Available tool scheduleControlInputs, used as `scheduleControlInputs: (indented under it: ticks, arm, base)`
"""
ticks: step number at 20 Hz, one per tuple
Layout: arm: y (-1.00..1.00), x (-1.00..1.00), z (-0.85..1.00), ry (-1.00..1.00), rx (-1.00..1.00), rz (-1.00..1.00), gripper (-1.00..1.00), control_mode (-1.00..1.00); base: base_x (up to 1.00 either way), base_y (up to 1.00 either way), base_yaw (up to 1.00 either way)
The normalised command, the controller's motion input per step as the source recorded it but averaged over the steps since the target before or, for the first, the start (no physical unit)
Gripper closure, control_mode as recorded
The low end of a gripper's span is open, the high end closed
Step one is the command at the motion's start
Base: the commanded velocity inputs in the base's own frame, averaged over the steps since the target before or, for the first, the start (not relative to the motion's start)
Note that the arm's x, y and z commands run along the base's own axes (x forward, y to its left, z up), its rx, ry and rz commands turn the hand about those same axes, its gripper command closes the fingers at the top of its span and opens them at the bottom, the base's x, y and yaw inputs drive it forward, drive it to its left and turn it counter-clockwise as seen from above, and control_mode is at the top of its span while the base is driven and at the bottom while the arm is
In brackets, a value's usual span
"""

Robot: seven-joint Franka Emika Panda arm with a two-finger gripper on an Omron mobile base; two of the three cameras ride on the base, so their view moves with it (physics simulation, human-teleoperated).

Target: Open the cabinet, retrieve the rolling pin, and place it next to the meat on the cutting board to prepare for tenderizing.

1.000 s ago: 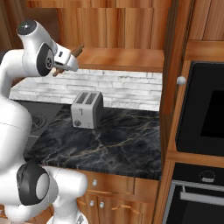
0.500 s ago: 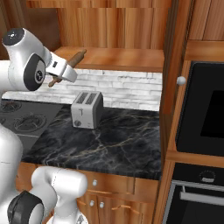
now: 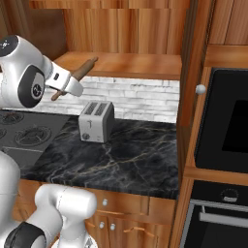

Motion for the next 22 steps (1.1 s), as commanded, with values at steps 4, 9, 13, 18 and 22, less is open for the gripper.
scheduleControlInputs:
  ticks: [4, 9, 13, 18, 22]
  arm:
    - [0.00, 0.00, 0.00, 0.00, 0.00, 0.00, 1.00, 1.00]
    - [0.00, 0.00, 0.00, 0.00, 0.00, 0.00, 1.00, 1.00]
    - [0.00, 0.00, 0.00, 0.00, 0.00, 0.00, 1.00, 1.00]
    - [0.00, 0.00, 0.00, 0.00, 0.00, 0.00, 1.00, 1.00]
    - [0.00, 0.00, 0.00, 0.00, 0.00, 0.00, 1.00, 1.00]
  base:
    - [-0.07, 0.03, 0.00]
    - [-0.53, 0.23, 0.00]
    - [-0.75, 0.25, 0.00]
    - [-0.84, 0.30, 0.00]
    - [-1.00, 0.35, -0.06]
